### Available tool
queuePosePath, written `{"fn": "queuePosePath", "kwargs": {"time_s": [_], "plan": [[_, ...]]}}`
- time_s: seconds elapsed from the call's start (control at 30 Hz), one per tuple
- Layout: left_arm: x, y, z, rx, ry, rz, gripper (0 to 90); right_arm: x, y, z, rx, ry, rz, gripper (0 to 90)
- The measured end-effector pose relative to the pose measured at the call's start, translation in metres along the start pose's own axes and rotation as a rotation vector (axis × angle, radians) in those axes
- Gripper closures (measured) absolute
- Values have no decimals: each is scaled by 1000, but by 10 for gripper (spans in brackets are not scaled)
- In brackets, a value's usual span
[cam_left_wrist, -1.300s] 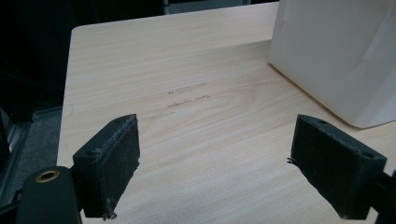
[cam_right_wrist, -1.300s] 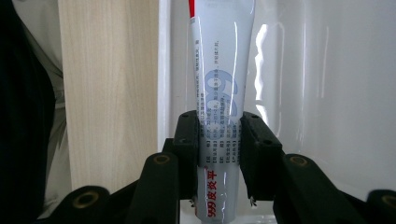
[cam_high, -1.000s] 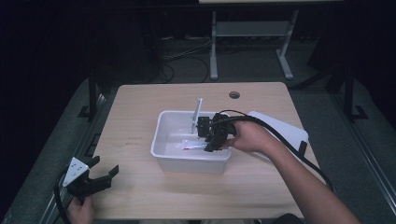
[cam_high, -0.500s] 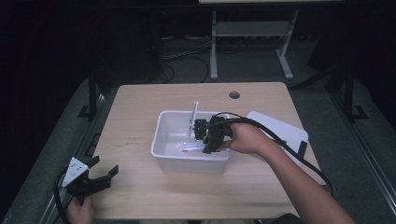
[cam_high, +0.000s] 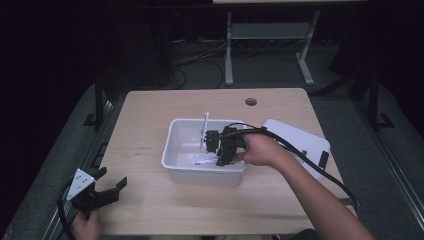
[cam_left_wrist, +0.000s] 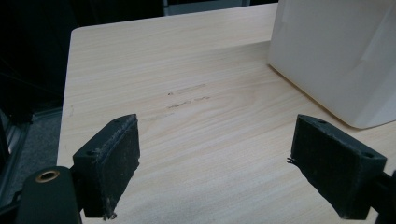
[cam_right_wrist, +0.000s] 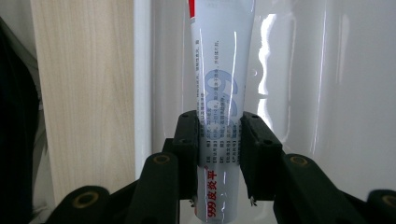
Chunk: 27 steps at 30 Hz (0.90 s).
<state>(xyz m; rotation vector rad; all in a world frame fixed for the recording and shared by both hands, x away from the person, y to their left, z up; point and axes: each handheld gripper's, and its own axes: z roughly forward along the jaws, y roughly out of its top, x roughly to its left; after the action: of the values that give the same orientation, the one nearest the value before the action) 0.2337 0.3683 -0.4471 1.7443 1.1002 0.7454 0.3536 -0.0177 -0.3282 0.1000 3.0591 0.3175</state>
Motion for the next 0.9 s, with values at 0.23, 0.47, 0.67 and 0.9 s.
{"fn": "queuePosePath", "kwargs": {"time_s": [0.23, 0.47, 0.67, 0.9], "plan": [[0, 0, 0, -1, 0, -3, 151, -1, 2, 6, 5, 3, -1, 692], [0, 0, -1, -3, 0, -5, 150, -2, -1, 13, 14, 13, 7, 692], [-1, 0, 0, 0, 0, -1, 151, -4, -4, 16, 18, 19, 17, 692], [0, 0, -1, -4, 2, -6, 150, -4, -5, 21, 24, 27, 22, 692]]}}
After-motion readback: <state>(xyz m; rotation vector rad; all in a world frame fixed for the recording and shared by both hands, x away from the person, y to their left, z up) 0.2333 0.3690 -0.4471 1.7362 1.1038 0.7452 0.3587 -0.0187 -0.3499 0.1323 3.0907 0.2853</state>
